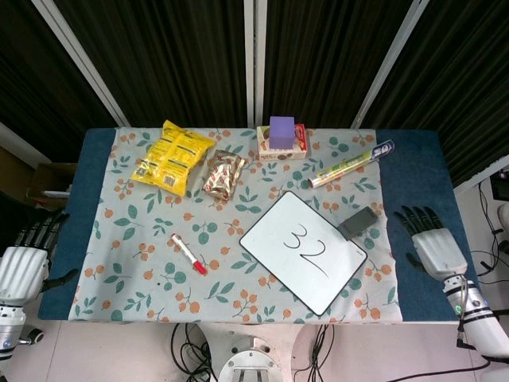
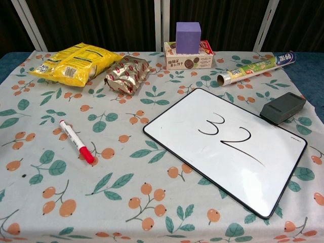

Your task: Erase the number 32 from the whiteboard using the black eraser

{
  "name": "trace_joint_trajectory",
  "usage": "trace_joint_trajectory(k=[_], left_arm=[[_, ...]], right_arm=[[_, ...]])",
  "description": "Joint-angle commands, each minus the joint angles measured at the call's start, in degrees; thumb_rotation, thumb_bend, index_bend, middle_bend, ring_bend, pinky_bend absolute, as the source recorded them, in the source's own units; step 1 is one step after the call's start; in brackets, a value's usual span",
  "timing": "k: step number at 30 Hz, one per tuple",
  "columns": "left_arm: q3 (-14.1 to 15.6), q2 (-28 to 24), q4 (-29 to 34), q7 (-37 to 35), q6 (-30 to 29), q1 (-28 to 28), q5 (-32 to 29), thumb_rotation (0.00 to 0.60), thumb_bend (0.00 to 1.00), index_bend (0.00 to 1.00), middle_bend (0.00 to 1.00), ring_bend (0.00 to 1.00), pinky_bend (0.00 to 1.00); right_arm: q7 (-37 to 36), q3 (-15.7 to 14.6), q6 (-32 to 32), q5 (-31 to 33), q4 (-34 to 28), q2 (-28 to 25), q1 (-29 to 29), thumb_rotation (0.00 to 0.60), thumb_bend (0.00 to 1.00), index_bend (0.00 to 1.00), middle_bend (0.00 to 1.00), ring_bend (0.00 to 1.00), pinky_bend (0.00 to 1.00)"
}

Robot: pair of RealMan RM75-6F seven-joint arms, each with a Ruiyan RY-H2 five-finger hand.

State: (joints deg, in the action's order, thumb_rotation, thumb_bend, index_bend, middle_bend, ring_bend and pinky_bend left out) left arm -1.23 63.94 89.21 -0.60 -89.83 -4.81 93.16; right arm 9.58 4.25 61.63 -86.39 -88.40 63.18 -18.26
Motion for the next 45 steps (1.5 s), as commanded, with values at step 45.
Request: trace_joint_trajectory(k=[45], left_arm=[[0.12,1.82,-0.21,2.06,3.22,-1.34,-2.34,0.600,0.00,0.03,0.05,0.07,0.15]], right_arm=[[-13.19,-2.53,-17.08,2.30,18.94,14.81,-18.26,0.600,0.27,0.23,0.17,0.00,0.00]])
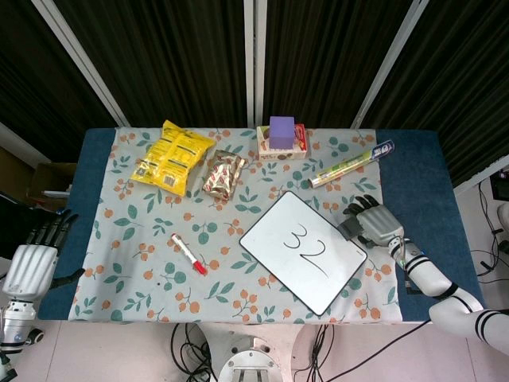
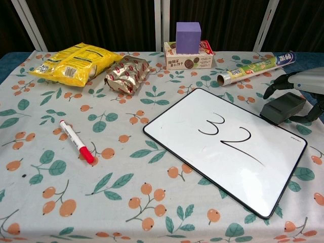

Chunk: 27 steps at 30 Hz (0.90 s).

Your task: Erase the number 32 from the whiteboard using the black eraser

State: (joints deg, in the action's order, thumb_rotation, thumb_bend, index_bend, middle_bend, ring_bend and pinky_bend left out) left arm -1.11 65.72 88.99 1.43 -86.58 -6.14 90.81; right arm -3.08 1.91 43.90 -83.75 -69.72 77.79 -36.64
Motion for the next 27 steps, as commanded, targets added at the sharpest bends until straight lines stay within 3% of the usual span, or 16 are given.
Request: trace_joint_trajectory(k=[1,5,27], left_arm=[[-0.02,0.09,0.00,0.06,-0.08,-0.03,0.05,0.600,0.00,0.03,0.05,0.07,0.15],[0.16,0.26,0.00,0.36,0.03,-0.13,0.34,0.600,0.00,0.03,0.05,0.07,0.15],[0.34,0.89,-0.06,0.66,0.94,-0.67,0.07,0.600,0.00,0.03,0.05,0.07,0.15]], right_arm=[[-0.81,-0.31,0.98,-0.55,0.39,0.28,0.18,0.600,0.27,0.24,0.19,0.01,0.00],[-1.73,-0.80,1.86,-1.33,1.24,0.58,0.24,0.600,0.27,0.26,0.24,0.04,0.01],[-1.82,-1.89,4.94,-1.84,2.25,1.54,0.99,0.600,0.29,0.30,0.26,0.10,0.06]])
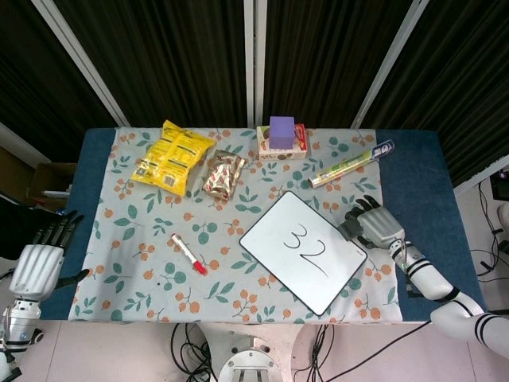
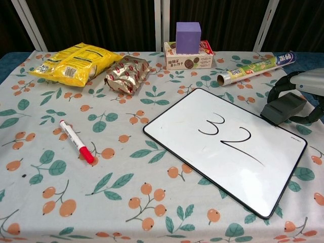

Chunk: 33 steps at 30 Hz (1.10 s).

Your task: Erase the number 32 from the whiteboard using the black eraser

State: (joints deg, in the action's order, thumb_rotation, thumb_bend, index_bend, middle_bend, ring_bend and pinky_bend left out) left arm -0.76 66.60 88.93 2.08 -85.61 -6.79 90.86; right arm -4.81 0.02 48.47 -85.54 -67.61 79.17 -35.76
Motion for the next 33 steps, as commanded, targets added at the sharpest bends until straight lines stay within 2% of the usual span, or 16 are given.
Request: trace_joint_trajectory(k=[1,7,17,23,33], left_arm=[[-0.01,0.03,0.00,0.02,-0.02,-0.04,0.04,0.600,0.00,0.03,0.05,0.07,0.15],[0.01,0.06,0.11,0.21,0.14,-0.20,0.06,0.600,0.00,0.03,0.05,0.07,0.15],[0.11,0.31,-0.06,0.46,0.65,-0.45,-0.12,0.600,0.00,0.03,0.05,0.07,0.15],[0.11,0.34,-0.18,0.39,0.81,-0.56,-0.25,0.600,0.00,0.03,0.05,0.07,0.15],[0.27,0.54,-0.46,0.32,0.88,-0.59,-0.23,0.600,0.00,0.03,0.05,0.07,0.15]], right_arm=[[-0.12,-0.01,0.59,-0.10,0.32,0.28,0.16,0.600,0.29,0.31,0.27,0.11,0.08],[-0.09,-0.32,1.22,-0.36,1.07,0.72,0.39,0.600,0.31,0.34,0.29,0.13,0.16],[-0.26,-0.59,0.73,-0.17,1.75,1.17,0.24,0.600,0.32,0.35,0.29,0.13,0.18],[0.18,-0.63,1.16,-0.19,2.31,1.73,0.34,0.600,0.34,0.31,0.33,0.19,0.18],[0.57,-0.61,1.39,-0.11,2.44,2.03,0.33,0.600,0.35,0.34,0.38,0.24,0.20]])
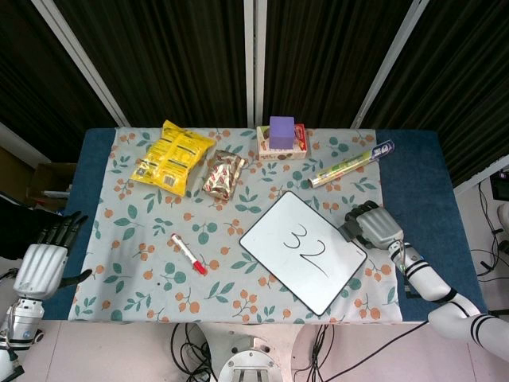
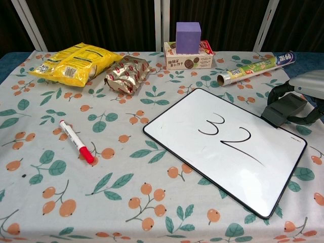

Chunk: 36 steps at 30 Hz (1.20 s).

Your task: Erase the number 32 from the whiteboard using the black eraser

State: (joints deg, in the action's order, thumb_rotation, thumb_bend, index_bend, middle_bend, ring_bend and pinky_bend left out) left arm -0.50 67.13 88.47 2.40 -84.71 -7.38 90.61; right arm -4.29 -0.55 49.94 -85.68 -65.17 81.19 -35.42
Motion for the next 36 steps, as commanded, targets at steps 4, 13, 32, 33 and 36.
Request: trace_joint_trajectory(k=[4,13,32,33,36], left_arm=[[0.06,0.06,-0.09,-0.03,-0.07,0.00,0.09,0.600,0.00,0.03,0.05,0.07,0.15],[0.10,0.26,-0.19,0.10,0.16,-0.12,-0.03,0.600,0.00,0.03,0.05,0.07,0.15],[0.28,0.60,-0.86,-1.17,-0.41,0.14,0.16,0.600,0.00,0.03,0.05,0.07,0.15],[0.35,0.63,-1.04,-1.38,-0.47,0.23,0.14,0.600,0.00,0.03,0.05,0.07,0.15],[0.47,0.67,-1.61,-2.01,-0.78,0.54,0.04,0.600,0.00,0.03,0.05,0.07,0.15]], right_arm=[[-0.28,-0.16,-0.32,0.09,-0.05,0.02,-0.01,0.600,0.36,0.39,0.39,0.26,0.24],[-2.82,-0.42,1.41,-1.44,0.69,0.24,0.06,0.600,0.37,0.47,0.42,0.32,0.33],[4.52,-2.61,12.05,-11.78,-14.74,-7.29,0.62,0.600,0.37,0.63,0.52,0.41,0.43],[5.73,-2.97,11.90,-12.38,-15.99,-7.47,0.56,0.600,0.37,0.64,0.52,0.42,0.44],[8.25,-3.53,11.52,-13.35,-18.62,-7.60,0.44,0.600,0.37,0.67,0.55,0.44,0.47]])
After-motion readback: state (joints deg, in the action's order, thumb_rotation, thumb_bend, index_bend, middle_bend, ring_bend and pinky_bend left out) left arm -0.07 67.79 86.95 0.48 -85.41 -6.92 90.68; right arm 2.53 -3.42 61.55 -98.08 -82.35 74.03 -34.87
